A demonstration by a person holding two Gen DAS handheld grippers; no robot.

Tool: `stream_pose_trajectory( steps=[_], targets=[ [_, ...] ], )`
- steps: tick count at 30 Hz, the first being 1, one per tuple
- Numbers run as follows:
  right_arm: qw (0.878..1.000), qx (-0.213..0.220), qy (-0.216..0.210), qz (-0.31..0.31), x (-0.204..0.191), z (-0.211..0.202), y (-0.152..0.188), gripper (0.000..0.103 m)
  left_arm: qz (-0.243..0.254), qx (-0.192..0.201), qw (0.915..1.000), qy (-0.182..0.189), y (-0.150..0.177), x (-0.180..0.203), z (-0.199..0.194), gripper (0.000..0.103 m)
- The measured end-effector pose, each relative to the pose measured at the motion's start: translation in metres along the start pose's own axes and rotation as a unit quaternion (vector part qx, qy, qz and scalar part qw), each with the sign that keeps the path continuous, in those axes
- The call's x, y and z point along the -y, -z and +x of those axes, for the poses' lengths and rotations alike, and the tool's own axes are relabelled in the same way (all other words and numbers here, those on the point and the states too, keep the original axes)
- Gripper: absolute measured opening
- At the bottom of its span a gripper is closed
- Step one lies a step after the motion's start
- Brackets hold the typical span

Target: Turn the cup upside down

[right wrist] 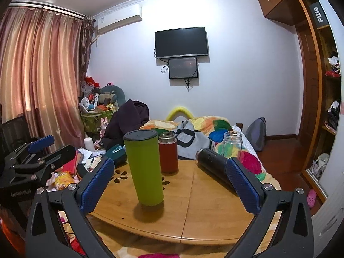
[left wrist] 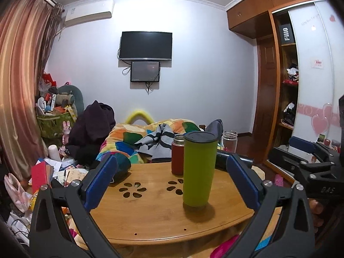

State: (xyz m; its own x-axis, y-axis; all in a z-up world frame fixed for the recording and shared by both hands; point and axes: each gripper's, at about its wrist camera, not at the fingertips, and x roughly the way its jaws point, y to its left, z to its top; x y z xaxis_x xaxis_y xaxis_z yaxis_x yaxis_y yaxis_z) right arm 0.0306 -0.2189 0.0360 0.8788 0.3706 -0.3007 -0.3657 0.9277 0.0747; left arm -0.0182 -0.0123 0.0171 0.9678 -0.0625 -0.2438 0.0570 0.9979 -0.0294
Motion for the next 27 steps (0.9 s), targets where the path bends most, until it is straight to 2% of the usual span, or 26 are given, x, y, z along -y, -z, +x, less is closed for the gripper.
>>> stream_pose_trajectory(
  steps=[7, 27],
  targets=[
    [1.000, 0.002, 0.008, -0.006, -0.0035, -0.0013, 0.0037, 0.103, -0.007, -0.003, 0.9999, 0.009, 0.0038, -0.0020, -0.0007, 0.103],
    [1.000, 0.007, 0.010, -0.002, -0.0044, -0.0042, 0.0025, 0.103, -0.012, -0.004, 0.9999, 0.001, 0.0037, -0.0052, -0.0010, 0.103]
  ],
)
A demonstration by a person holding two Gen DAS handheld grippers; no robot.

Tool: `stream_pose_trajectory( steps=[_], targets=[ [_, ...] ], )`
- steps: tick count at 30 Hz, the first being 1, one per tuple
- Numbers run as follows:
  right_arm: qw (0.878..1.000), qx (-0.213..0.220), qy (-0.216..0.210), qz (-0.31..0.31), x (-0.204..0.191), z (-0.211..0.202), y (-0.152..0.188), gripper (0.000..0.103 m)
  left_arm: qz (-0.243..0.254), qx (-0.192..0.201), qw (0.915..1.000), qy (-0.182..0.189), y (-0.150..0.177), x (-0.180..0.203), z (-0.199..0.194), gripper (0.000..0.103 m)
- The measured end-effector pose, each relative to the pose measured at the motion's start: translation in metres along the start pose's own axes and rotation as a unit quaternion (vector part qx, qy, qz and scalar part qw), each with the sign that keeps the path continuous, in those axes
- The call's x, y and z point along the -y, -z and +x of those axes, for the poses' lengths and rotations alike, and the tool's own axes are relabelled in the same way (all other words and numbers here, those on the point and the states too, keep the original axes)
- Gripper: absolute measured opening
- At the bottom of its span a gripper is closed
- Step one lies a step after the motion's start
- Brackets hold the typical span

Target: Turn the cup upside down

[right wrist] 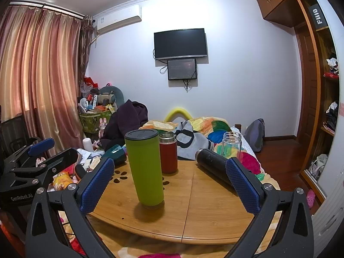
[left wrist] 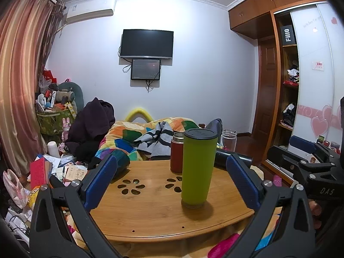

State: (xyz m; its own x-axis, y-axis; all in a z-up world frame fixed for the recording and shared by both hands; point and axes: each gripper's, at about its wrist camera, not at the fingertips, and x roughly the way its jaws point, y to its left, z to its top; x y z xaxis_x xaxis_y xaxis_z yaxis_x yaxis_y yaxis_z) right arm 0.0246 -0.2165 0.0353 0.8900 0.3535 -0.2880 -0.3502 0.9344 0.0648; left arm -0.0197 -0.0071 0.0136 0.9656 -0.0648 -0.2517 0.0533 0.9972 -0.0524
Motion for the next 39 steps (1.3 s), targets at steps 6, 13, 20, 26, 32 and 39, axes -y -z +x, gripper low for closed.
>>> stream_pose_trajectory(
  steps=[6, 13, 20, 26, 32, 39],
  targets=[
    [1.000, 0.004, 0.001, 0.002, 0.0007, -0.0025, -0.0012, 0.103, 0.002, 0.004, 1.0000, -0.002, -0.0002, -0.0004, -0.0020, 0.103],
    [1.000, 0.010, 0.000, 0.003, 0.0013, -0.0061, -0.0019, 0.103, 0.002, 0.007, 1.0000, -0.004, -0.0006, -0.0011, -0.0034, 0.103],
    [1.000, 0.011, 0.000, 0.004, 0.0010, -0.0069, -0.0019, 0.103, 0.003, 0.008, 0.9999, -0.006, -0.0003, -0.0013, -0.0042, 0.103],
    [1.000, 0.013, -0.001, 0.004, 0.0004, -0.0090, -0.0039, 0.103, 0.002, 0.008, 0.9999, -0.008, -0.0003, -0.0016, -0.0042, 0.103],
    [1.000, 0.013, -0.001, 0.004, 0.0002, -0.0090, -0.0038, 0.103, -0.001, 0.004, 1.0000, -0.007, -0.0011, -0.0033, -0.0030, 0.103],
    [1.000, 0.012, -0.002, 0.005, -0.0004, -0.0100, -0.0057, 0.103, 0.000, -0.006, 1.0000, 0.000, -0.0003, -0.0052, 0.0003, 0.103]
  ],
)
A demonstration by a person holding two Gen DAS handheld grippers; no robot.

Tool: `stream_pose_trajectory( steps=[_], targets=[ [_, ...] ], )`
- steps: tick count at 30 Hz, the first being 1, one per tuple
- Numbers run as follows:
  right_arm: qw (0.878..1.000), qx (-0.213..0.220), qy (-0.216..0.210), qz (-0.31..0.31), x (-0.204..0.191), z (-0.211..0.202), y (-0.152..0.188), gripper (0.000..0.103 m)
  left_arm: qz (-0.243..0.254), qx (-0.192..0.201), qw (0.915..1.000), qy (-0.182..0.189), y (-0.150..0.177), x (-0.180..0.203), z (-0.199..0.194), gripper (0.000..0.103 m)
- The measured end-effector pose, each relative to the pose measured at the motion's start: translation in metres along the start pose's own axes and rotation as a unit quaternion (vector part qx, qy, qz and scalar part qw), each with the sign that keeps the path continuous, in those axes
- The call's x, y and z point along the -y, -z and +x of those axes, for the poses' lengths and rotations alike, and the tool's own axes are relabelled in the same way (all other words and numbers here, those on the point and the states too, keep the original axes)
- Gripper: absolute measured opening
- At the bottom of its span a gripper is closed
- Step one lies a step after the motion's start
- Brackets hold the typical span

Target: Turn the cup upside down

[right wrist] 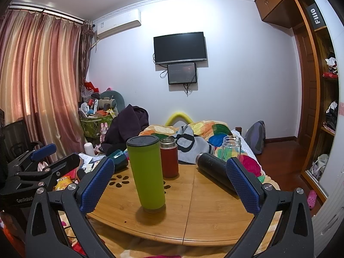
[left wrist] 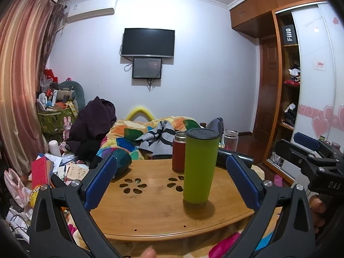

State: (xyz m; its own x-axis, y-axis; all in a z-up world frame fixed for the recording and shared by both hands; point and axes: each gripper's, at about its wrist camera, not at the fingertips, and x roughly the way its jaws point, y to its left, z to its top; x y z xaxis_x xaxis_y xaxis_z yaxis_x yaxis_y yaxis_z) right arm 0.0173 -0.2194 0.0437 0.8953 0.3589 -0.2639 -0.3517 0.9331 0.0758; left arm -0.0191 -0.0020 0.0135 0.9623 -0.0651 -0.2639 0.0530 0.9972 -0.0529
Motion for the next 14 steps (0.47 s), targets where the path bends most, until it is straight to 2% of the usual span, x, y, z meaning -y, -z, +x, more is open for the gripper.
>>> stream_pose_trajectory(
  steps=[14],
  targets=[
    [1.000, -0.007, -0.001, 0.003, -0.0001, 0.0028, 0.0005, 0.103, 0.001, 0.002, 1.0000, 0.001, 0.0019, 0.0023, -0.0002, 0.103]
  ],
)
